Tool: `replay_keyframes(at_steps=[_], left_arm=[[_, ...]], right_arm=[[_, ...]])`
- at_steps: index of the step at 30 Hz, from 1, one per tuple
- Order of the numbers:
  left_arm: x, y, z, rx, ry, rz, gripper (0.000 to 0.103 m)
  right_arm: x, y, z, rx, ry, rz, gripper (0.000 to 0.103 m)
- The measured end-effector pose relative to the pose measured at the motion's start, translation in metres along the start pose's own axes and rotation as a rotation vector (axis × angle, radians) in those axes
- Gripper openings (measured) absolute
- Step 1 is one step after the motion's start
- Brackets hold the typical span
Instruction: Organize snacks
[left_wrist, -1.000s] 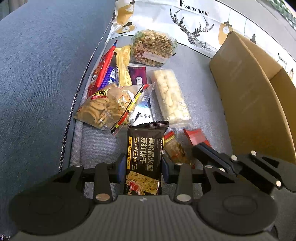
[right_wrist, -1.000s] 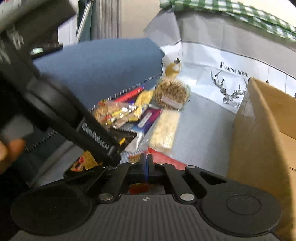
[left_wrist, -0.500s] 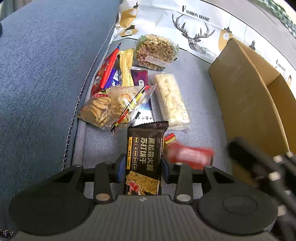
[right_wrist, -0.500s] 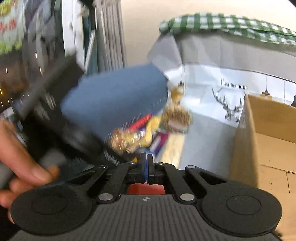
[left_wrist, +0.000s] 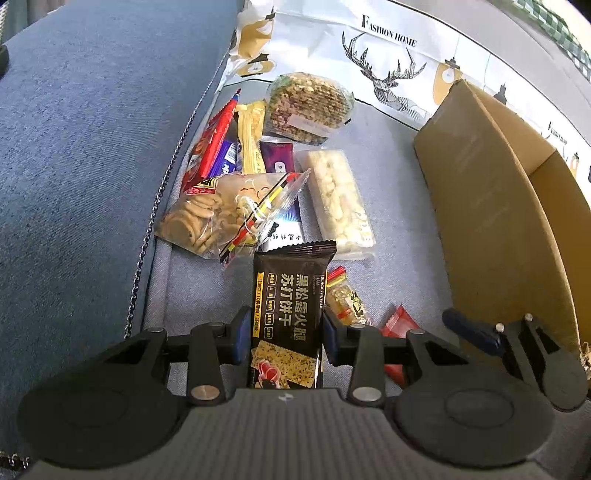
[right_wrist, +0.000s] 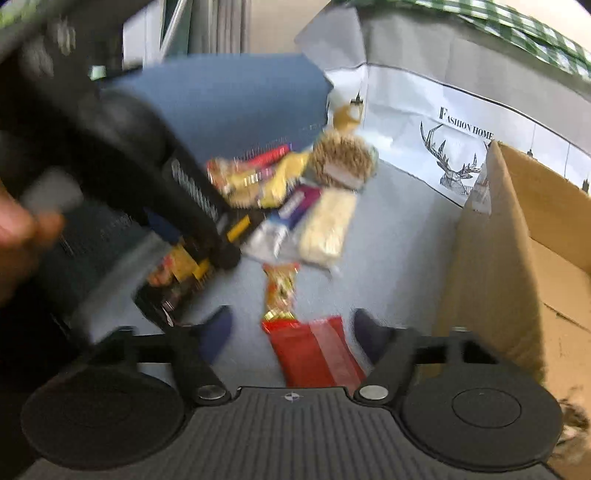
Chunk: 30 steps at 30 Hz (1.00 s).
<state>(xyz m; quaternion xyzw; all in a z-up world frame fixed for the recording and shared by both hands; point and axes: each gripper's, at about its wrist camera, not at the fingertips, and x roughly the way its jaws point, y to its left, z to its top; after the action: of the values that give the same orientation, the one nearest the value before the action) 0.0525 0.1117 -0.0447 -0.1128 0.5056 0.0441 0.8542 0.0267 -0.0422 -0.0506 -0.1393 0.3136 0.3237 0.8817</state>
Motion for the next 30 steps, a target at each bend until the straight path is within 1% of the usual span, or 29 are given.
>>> replay_keyframes(at_steps=[3,6,8,9,10,11,13,14,16,17,20,23,26,30], left_arm=[[0.002,0.001,0.001,0.000,0.004,-0.004,0.043],[0.004,-0.001,0.002,0.008,0.004,0.000,0.043],[0.004,-0.002,0.002,0.016,0.004,0.004,0.043],[0.004,-0.003,0.002,0.019,0.004,0.004,0.043],[0.005,-0.003,0.002,0.020,0.005,0.005,0.043],[0.006,-0.003,0.003,0.019,0.006,0.005,0.043],[0.007,-0.003,0.004,0.018,0.010,0.004,0.043],[0.007,-0.002,0.004,0.019,0.014,0.004,0.043],[0.008,-0.002,0.004,0.022,0.018,0.006,0.043],[0.008,-0.002,0.005,0.022,0.022,0.006,0.043],[0.010,-0.001,0.006,0.020,0.030,0.001,0.043],[0.008,-0.003,0.005,0.024,0.022,-0.019,0.043],[0.000,-0.007,0.003,0.041,-0.005,-0.058,0.043],[-0.016,-0.012,-0.001,0.065,-0.064,-0.116,0.043]], right_arm=[[0.011,0.004,-0.005,-0.034,0.034,-0.033,0.085],[0.027,0.002,-0.010,-0.022,0.116,-0.031,0.086],[0.030,-0.007,-0.009,0.074,0.140,0.001,0.086],[0.031,-0.015,-0.011,0.141,0.154,0.033,0.086],[0.031,-0.020,-0.013,0.185,0.153,0.052,0.086],[0.030,-0.023,-0.012,0.209,0.150,0.061,0.081],[0.028,-0.028,-0.012,0.233,0.132,0.078,0.054],[0.027,-0.030,-0.012,0.244,0.122,0.082,0.047],[0.026,-0.034,-0.013,0.286,0.114,0.116,0.045],[0.025,-0.034,-0.013,0.288,0.110,0.118,0.044],[0.019,-0.029,-0.011,0.257,0.094,0.103,0.043],[0.007,-0.027,-0.005,0.239,0.050,0.092,0.043],[-0.013,-0.027,0.002,0.223,-0.007,0.086,0.043],[-0.041,-0.027,0.007,0.203,-0.092,0.065,0.043]])
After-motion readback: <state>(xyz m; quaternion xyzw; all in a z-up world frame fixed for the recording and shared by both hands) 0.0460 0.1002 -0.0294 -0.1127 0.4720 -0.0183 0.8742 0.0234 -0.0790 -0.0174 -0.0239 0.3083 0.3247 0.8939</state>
